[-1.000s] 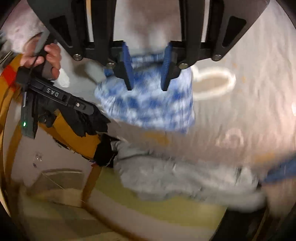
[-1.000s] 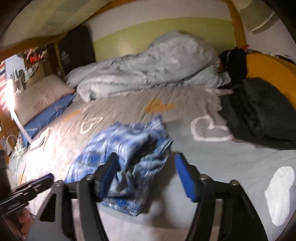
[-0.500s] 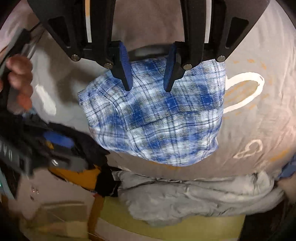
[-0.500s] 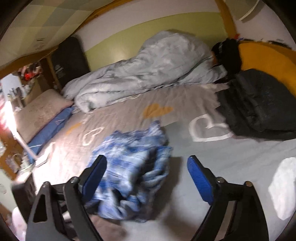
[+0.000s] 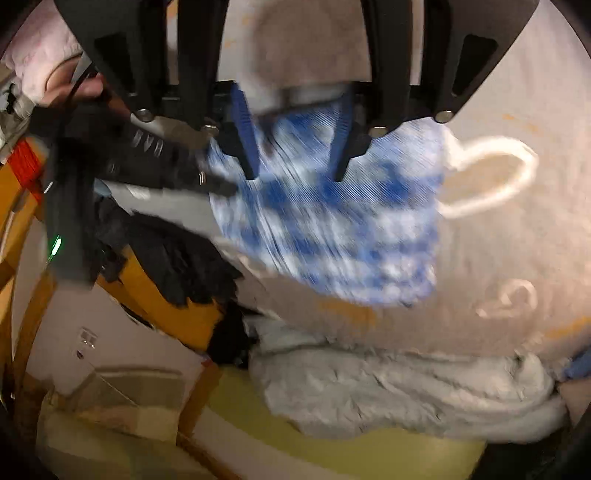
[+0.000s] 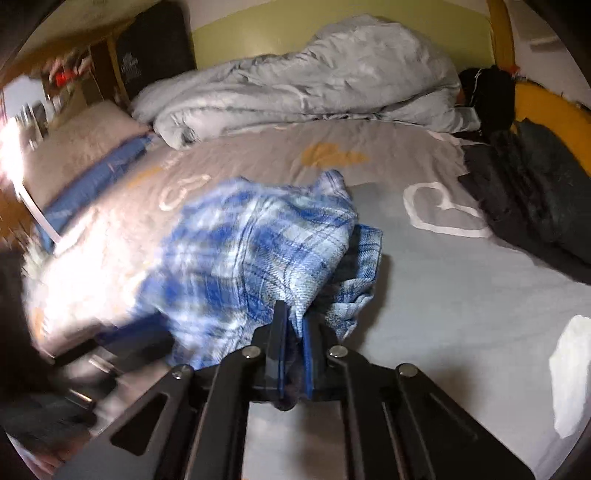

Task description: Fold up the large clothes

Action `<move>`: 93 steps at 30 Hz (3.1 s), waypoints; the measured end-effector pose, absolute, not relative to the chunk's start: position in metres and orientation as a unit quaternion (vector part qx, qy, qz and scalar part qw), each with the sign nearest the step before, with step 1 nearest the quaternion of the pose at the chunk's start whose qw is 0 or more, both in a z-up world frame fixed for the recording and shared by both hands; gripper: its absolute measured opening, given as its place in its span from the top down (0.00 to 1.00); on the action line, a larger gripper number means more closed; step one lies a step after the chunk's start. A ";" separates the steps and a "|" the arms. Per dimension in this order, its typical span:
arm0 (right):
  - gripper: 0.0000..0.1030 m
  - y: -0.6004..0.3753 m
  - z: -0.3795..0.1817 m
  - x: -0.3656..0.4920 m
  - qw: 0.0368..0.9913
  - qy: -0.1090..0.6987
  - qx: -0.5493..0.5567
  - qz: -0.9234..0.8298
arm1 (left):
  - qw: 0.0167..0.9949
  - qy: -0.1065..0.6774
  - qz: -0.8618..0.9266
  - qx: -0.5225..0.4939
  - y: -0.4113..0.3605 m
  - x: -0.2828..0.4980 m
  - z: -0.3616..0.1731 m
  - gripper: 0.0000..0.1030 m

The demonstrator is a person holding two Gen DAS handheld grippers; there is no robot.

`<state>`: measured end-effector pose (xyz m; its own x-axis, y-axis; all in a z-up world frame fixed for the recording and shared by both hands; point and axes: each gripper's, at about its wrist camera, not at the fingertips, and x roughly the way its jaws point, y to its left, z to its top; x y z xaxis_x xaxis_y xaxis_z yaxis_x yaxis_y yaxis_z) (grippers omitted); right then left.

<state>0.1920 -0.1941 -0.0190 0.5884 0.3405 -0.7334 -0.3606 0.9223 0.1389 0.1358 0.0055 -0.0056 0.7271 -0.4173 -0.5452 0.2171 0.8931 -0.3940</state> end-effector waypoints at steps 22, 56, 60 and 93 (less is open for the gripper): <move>0.31 -0.221 -0.013 0.199 0.891 0.420 0.046 0.166 | 0.919 0.344 -0.065 -0.180 0.054 0.173 0.000 0.18; 0.54 -0.274 0.051 0.234 0.872 0.332 0.232 0.275 | 0.854 0.321 -0.257 -0.320 -0.016 0.224 0.060 0.57; 0.54 -0.323 0.100 0.230 0.908 0.262 0.213 0.248 | 0.866 0.284 -0.300 -0.281 -0.078 0.247 0.112 0.57; 0.29 -0.537 0.038 0.333 0.948 0.295 0.119 -0.033 | 0.916 0.332 -0.211 -0.082 -0.329 0.374 0.056 0.25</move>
